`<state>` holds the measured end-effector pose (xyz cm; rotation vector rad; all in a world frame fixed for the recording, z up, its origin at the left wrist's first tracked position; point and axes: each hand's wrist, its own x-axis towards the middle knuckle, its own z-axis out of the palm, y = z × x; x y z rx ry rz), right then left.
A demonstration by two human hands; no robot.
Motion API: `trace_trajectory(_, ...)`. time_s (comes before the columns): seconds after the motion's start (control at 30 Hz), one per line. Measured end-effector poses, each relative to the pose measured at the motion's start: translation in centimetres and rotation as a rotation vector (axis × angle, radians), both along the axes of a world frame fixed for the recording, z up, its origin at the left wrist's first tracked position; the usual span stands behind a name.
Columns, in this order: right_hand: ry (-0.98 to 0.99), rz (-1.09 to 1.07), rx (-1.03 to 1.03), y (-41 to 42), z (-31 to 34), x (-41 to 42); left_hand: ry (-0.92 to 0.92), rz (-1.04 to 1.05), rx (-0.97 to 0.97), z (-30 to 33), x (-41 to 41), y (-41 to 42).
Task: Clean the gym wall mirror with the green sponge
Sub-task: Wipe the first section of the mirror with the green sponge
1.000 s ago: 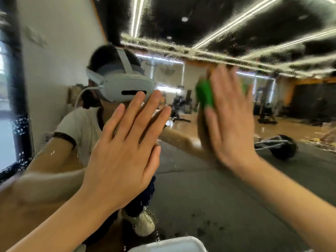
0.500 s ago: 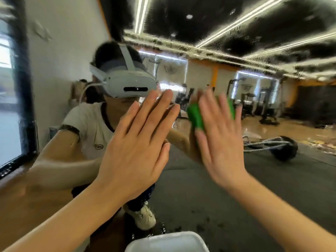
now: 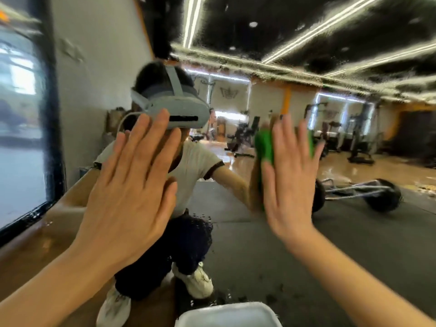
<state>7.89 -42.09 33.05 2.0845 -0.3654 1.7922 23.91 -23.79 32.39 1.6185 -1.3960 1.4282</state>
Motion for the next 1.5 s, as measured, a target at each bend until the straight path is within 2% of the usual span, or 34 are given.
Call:
trace_trajectory(0.07,-0.171,0.051,0.066,0.6,6.7,1.6,0.008,0.003,0.006,0.0,0.4,-0.3)
trace_trajectory(0.13,-0.252,0.058,0.07,1.0,9.1,2.7,0.006,0.002,0.006,-0.1,0.7,-0.5)
trace_trajectory(0.2,-0.19,0.029,0.043,1.3,5.5,2.8,0.005,-0.007,0.001,-0.2,0.8,-0.4)
trace_trajectory(0.33,0.145,-0.061,-0.012,2.1,-8.6,0.5,-0.003,-0.013,-0.014,-0.1,0.7,-0.4)
trace_trajectory(0.4,0.225,-0.079,-0.027,1.8,-9.7,-0.3,-0.011,-0.009,-0.014,-0.1,0.8,-0.5)
trace_trajectory(0.47,0.19,-0.055,-0.042,1.8,-5.4,0.5,-0.017,-0.01,-0.023,-0.2,0.8,-0.6)
trace_trajectory(0.57,-0.017,0.045,-0.018,2.7,4.5,2.8,-0.022,-0.007,-0.047,-0.3,0.8,-0.8)
trace_trajectory(0.63,-0.106,0.065,-0.003,3.3,7.4,4.0,-0.024,-0.008,-0.052,-0.2,0.8,-0.8)
trace_trajectory(0.7,-0.097,0.049,-0.002,3.5,5.2,4.3,-0.027,-0.004,-0.049,-0.3,0.9,-0.6)
trace_trajectory(0.83,0.166,-0.07,-0.056,3.7,-7.7,2.5,-0.012,0.007,-0.027,-0.3,0.8,-0.6)
trace_trajectory(0.9,0.242,-0.095,-0.077,3.5,-10.7,1.6,-0.011,0.008,-0.021,-0.3,0.8,-0.5)
trace_trajectory(0.97,0.174,-0.078,-0.056,3.8,-8.3,2.4,-0.014,0.006,-0.022,-0.3,0.8,-0.5)
trace_trajectory(1.03,0.011,0.022,0.032,5.2,-2.8,4.5,-0.016,0.002,-0.019,-0.3,0.8,-0.6)
trace_trajectory(1.1,-0.064,0.122,0.071,6.8,1.9,6.3,-0.016,-0.004,-0.023,-0.3,0.8,-0.6)
trace_trajectory(1.2,0.059,0.096,-0.128,6.0,4.0,5.8,-0.028,-0.002,-0.033,-0.2,0.8,-0.6)
trace_trajectory(1.27,0.083,0.031,-0.145,3.1,3.6,3.3,-0.033,0.007,-0.035,-0.3,0.8,-0.6)
trace_trajectory(1.4,-0.215,-0.031,0.201,-2.6,1.4,-2.3,-0.034,0.023,-0.038,-0.2,0.8,-0.7)
trace_trajectory(1.5,-0.422,-0.043,0.35,-2.3,0.8,-1.7,-0.041,0.028,-0.047,-0.3,0.8,-0.8)
